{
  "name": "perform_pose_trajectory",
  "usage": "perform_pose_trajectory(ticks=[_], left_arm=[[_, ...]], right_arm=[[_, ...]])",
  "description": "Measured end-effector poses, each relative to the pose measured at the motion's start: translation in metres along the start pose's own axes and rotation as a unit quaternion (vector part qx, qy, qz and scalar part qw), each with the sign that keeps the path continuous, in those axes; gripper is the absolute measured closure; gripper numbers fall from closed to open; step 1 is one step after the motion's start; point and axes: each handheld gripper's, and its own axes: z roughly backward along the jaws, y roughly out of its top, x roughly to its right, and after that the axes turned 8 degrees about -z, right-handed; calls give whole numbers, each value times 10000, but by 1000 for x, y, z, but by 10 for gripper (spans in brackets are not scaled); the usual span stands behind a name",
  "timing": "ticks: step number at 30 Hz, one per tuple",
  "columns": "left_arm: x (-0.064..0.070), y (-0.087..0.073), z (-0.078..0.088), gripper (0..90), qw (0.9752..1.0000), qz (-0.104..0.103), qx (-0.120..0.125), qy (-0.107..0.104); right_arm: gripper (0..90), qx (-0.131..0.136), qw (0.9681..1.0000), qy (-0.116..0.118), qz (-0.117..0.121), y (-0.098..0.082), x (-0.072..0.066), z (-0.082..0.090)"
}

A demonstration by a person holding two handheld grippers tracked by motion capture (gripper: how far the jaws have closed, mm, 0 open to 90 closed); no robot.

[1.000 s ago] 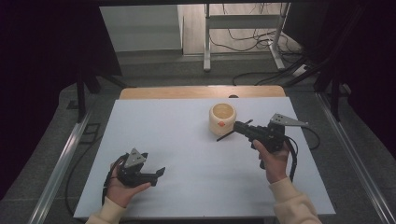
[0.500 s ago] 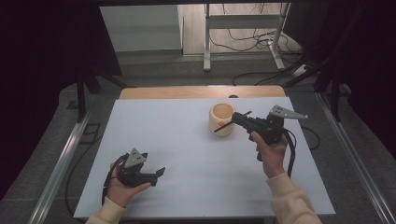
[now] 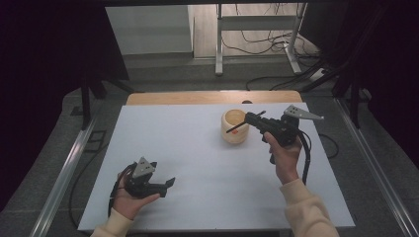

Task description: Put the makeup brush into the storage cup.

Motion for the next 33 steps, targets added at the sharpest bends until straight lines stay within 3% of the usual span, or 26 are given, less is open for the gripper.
perform_pose_trajectory(ticks=[33], left_arm=[[0,0,1,132,10000,21,6,-23]], right_arm=[[825,215,9987,-437,-148,10,26,-4]])
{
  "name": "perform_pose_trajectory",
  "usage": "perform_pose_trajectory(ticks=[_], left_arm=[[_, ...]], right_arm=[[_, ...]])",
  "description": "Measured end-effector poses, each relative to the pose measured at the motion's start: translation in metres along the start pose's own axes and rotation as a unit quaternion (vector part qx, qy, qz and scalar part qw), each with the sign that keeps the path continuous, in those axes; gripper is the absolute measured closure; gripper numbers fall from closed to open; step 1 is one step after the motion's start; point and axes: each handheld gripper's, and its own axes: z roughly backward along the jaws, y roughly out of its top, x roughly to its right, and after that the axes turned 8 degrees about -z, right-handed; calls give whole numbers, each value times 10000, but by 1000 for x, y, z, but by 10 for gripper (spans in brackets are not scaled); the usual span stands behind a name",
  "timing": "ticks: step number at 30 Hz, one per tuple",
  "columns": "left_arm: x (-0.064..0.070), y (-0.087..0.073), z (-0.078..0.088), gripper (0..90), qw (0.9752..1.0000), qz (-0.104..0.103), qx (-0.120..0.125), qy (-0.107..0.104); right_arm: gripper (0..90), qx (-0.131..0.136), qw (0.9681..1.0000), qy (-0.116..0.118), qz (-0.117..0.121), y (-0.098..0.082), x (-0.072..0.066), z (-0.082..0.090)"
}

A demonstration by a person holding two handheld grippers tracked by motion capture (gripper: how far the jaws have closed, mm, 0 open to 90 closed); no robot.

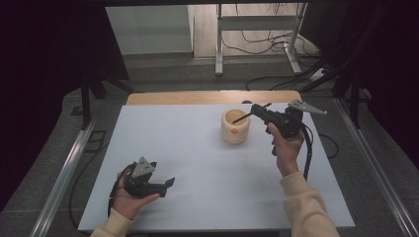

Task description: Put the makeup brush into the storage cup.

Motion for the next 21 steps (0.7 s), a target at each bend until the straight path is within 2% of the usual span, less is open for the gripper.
perform_pose_trajectory(ticks=[6,21], left_arm=[[0,1,1,131,10000,-2,25,-6],[0,0,0,131,10000,-6,3,-36]], right_arm=[[825,35,10000,-45,-43,3,1,-4],[825,-146,9990,-416,-79,15,16,-18]])
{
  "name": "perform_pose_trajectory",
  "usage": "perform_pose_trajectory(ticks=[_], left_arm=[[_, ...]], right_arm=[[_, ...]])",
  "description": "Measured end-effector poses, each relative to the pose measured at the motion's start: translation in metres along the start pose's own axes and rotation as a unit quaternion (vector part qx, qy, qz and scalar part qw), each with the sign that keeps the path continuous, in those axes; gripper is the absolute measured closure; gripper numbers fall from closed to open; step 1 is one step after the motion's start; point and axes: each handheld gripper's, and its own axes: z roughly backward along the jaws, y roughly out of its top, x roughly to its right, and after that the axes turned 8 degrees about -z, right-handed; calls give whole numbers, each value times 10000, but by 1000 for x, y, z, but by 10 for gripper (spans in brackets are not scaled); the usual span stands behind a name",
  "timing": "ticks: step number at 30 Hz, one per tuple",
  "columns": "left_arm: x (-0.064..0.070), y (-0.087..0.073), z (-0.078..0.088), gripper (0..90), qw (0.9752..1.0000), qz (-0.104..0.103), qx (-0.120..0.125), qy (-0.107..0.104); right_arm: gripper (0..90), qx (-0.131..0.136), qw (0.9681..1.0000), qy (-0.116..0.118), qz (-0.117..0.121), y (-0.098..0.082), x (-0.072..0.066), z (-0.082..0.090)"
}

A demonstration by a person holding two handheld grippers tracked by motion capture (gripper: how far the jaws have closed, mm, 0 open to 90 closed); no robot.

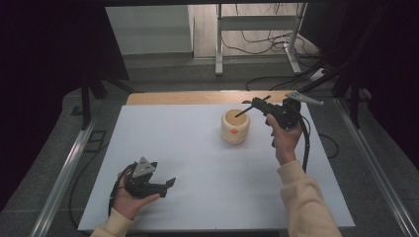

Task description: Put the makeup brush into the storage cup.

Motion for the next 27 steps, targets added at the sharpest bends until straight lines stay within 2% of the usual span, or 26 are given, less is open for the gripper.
perform_pose_trajectory(ticks=[12,27], left_arm=[[0,0,0,131,10000,-1,-6,-9],[-1,-1,0,131,10000,-8,-32,-14]], right_arm=[[824,-158,9998,-149,34,2,4,-14],[824,-531,9975,-438,140,-12,12,-37]])
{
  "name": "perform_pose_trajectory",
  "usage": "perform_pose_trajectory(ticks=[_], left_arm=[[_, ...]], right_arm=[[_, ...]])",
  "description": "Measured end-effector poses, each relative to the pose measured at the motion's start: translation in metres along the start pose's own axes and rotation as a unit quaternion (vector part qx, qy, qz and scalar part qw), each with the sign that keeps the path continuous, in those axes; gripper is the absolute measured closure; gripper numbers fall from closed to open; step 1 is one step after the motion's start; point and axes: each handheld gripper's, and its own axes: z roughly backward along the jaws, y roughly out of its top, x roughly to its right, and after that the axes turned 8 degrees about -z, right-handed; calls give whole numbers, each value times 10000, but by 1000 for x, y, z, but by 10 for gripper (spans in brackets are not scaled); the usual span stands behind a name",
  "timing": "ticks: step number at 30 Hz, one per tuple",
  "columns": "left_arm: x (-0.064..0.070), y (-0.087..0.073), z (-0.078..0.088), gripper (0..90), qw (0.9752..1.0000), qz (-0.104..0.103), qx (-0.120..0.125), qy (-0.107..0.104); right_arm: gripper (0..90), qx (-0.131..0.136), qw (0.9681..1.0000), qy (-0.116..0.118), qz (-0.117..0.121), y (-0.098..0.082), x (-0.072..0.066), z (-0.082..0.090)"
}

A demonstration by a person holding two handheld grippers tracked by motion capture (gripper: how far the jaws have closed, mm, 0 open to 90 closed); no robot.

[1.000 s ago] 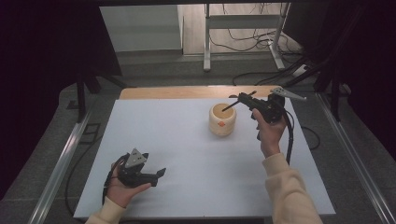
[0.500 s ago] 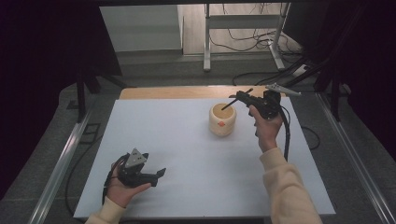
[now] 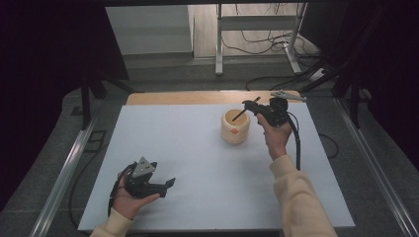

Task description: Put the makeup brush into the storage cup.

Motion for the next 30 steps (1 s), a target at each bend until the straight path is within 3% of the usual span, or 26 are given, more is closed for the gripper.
perform_pose_trajectory(ticks=[14,15,17,19,24,30], left_arm=[[-1,0,0,130,10000,-1,-6,1],[-1,0,0,130,10000,0,-4,1],[-1,0,0,130,10000,1,-1,1],[-1,-1,0,130,10000,-2,-7,2],[0,0,-1,130,10000,-15,-15,3],[0,0,-1,130,10000,-17,-15,6]], right_arm=[[816,-239,9995,-186,133,-9,0,-16],[754,-219,9993,-208,217,-9,0,-16],[446,-180,9988,-273,375,-8,-1,-17],[281,-187,9979,-463,421,-8,-3,-17],[156,-197,9977,-502,402,-8,-4,-13],[113,-243,9979,-444,407,-9,-4,-10]])
